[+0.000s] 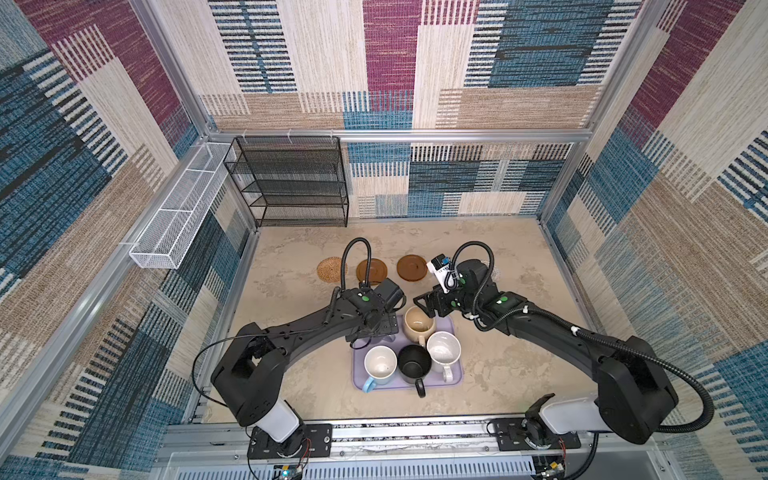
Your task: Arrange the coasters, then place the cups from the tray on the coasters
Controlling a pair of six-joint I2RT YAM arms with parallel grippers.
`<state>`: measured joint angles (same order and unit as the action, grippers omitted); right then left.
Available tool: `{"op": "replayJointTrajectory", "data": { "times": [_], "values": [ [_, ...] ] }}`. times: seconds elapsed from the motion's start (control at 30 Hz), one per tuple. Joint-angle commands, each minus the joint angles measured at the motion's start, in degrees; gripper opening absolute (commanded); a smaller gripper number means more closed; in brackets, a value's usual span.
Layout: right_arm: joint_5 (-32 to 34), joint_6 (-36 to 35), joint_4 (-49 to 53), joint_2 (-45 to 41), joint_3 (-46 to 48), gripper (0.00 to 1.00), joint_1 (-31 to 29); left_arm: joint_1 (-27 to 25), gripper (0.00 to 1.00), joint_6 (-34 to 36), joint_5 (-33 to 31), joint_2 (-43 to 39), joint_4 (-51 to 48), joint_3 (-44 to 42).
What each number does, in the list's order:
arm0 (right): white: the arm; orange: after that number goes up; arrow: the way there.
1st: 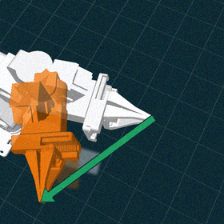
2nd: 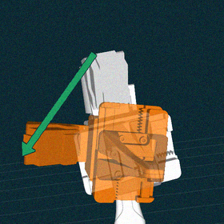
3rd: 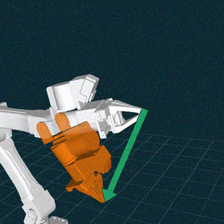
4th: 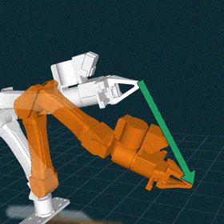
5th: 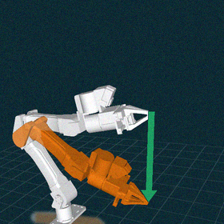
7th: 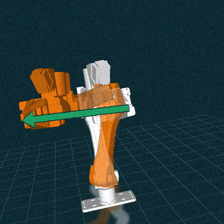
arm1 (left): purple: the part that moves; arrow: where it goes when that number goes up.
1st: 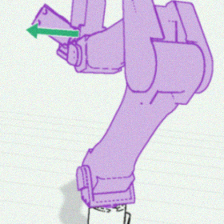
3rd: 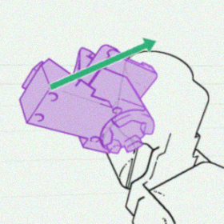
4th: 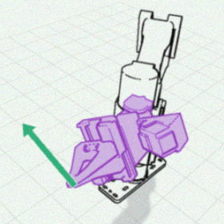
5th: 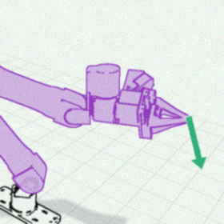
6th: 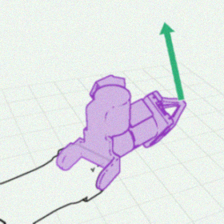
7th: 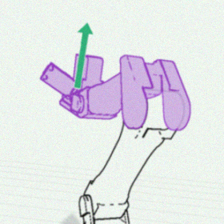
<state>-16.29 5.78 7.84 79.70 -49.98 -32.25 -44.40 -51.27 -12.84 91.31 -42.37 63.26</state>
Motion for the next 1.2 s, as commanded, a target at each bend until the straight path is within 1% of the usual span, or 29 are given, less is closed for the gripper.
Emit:
{"op": "replayJointTrajectory", "data": {
  "times": [0.0,0.17,0.23,0.37,0.53,0.57,0.6,0.67,0.7,0.8,0.87,0.93,0.97,1.07,1.17],
  "values": [
    [0.5,0.2,-0.6,0.2,-0.2,0.86,-0.1,-0.1,1.0,1.4,1.0,0.2,-0.3,0.5],
    [0.9,0.2,-0.6,0.4,-0.3,0.87,0.0,-0.3,1.0,1.9,1.5,-0.5,-1.1,-0.3],
    [0.9,0.2,-0.6,0.8,-0.5,0.87,-0.1,-0.5,0.98,2.2,1.9,-0.8,-1.1,-0.7],
    [0.9,0.3,-0.6,1.3,-0.6,0.87,-0.1,-0.8,0.92,3.0,0.3,-1.3,-2.4,-1.0],
    [1.0,0.3,-0.7,1.5,-0.6,0.87,0.0,-0.9,0.84,3.2,1.5,-1.0,-2.6,-1.2],
    [1.2,0.3,-0.8,1.5,-0.6,0.87,-0.1,-1.0,0.79,3.4,1.6,-0.9,-2.7,-1.0],
    [1.1,0.3,-0.7,1.5,-0.6,0.87,-0.1,-1.1,0.78,3.4,1.6,-0.8,-2.7,-1.0],
    [1.2,0.3,-0.7,1.7,-0.6,0.87,0.0,-1.1,0.72,3.5,1.4,-0.8,-2.6,-1.1],
    [1.2,0.3,-0.8,1.8,-0.6,0.87,0.0,-1.1,0.71,3.6,1.5,-0.9,-2.7,-1.1],
    [1.2,0.3,-0.8,2.0,-0.7,0.87,0.0,-1.3,0.72,5.1,0.3,-1.7,-2.8,-0.7],
    [1.2,0.3,-0.7,2.2,-0.7,0.87,-0.1,-1.2,0.8,6.0,-0.9,-2.1,-3.0,-0.5],
    [1.1,0.3,-0.7,2.3,-0.7,0.87,-0.1,-1.2,0.91,6.3,-0.4,-1.7,-3.3,-0.3],
    [1.2,0.3,-0.6,2.4,-0.7,0.87,0.0,-1.2,0.94,6.1,-0.1,-1.5,-3.4,-0.2],
    [1.3,0.3,-0.5,2.5,-0.8,0.87,0.0,-1.4,0.93,4.7,0.8,-1.3,-4.5,-0.5],
    [1.4,0.3,-0.5,2.6,-0.8,0.87,-0.1,-2.0,0.93,3.7,-0.4,-1.3,-6.8,-0.3]
  ]
}}
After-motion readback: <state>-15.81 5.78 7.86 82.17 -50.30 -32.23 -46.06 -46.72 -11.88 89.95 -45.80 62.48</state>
